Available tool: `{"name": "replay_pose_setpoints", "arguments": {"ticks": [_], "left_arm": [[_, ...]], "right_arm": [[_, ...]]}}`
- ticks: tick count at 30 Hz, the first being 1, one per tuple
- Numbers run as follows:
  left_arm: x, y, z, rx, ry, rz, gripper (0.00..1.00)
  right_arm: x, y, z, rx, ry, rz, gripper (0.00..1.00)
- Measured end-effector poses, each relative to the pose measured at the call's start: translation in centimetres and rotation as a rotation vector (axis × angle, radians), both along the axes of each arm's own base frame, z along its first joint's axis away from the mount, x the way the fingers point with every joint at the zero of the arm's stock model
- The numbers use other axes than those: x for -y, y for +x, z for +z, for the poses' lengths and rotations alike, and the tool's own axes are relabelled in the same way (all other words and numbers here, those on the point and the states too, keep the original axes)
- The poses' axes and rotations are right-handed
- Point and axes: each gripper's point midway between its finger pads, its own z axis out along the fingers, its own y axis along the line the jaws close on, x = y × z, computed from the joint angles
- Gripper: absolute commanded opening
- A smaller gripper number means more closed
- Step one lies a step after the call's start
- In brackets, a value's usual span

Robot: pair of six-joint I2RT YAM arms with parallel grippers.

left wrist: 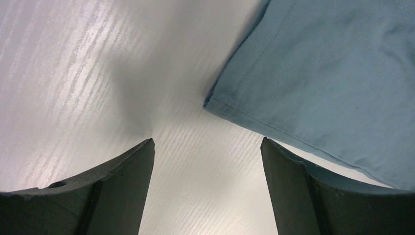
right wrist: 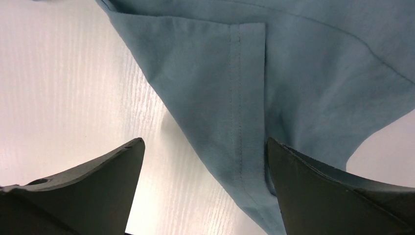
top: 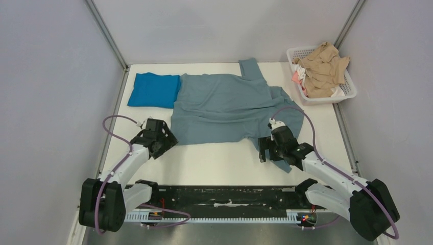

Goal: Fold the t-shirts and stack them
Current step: Flatten out the tshirt

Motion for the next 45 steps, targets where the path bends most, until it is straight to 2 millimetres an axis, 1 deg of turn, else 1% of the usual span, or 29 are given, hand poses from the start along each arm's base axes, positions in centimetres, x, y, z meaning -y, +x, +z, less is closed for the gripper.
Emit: {"name": "replay_pose_setpoints", "arguments": {"ticks": [3,6,8,10,12,15,17,19,22,26,28,31,33,36,38,41,44,45], "left_arm": [[-0.6,-0.1,0.0,0.002,0.0,0.026,0.86],[-0.8,0.0,0.0,0.004,-0.004,0.035,0.86],[-0.8,0.0,0.0,0.005,-0.004,0.036,0.86],[-0.8,0.0,0.0,0.005,-0.005,0.037,0.87],[-0.9,0.0,0.1,0.007,-0.007,0.038,0.87],[-0.7,0.1,0.1,0.01,-0.015,0.036,0.87],[-0.6,0.2,0.2,0.011,-0.023,0.031,0.87],[-0.4,0.2,0.2,0.014,-0.028,0.028,0.87],[-0.4,0.3,0.2,0.018,-0.033,0.026,0.87],[-0.1,0.3,0.2,0.014,-0.044,0.019,0.87],[-0.1,0.3,0.2,0.013,-0.045,0.018,0.87],[-0.1,0.3,0.1,0.012,-0.045,0.019,0.87],[-0.1,0.3,0.1,0.009,-0.045,0.02,0.86],[-0.2,0.2,-0.1,0.002,-0.044,0.022,0.84],[-0.2,0.2,-0.2,-0.003,-0.044,0.022,0.83],[-0.1,0.2,-0.7,-0.023,-0.045,0.019,0.8],[0.1,0.6,-0.9,-0.024,-0.049,0.017,0.73],[0.1,0.7,-1.0,-0.023,-0.051,0.017,0.7]], "right_arm": [[0.2,-0.3,-0.6,-0.023,-0.016,0.007,0.98],[0.0,-0.4,-0.7,-0.027,-0.014,0.021,0.98],[-0.4,-0.7,-0.8,-0.036,0.002,0.045,0.98],[-1.4,-1.4,-0.9,-0.057,0.046,0.102,0.98],[-2.7,-2.4,-0.8,-0.078,0.097,0.187,0.98],[-5.6,-4.4,-0.1,-0.094,0.189,0.348,0.98],[-7.1,-5.9,0.1,-0.099,0.205,0.455,0.98],[-8.1,-7.7,0.0,-0.105,0.184,0.56,0.98],[-8.7,-10.1,-0.7,-0.118,0.121,0.684,0.98],[-9.3,-12.0,-1.0,-0.106,0.048,0.803,0.98],[-9.4,-12.7,-0.9,-0.102,0.027,0.84,0.98],[-9.5,-12.6,-0.3,-0.072,0.025,0.847,0.98],[-9.8,-12.2,0.8,-0.021,0.047,0.838,0.98],[-10.0,-10.9,2.9,0.075,0.074,0.779,0.98],[-9.5,-9.7,3.9,0.117,0.063,0.697,0.98],[-8.2,-8.7,3.9,0.124,0.018,0.578,0.98],[-6.6,-8.5,3.0,0.085,-0.035,0.473,0.99],[-6.1,-8.5,2.7,0.07,-0.049,0.441,0.99]]}}
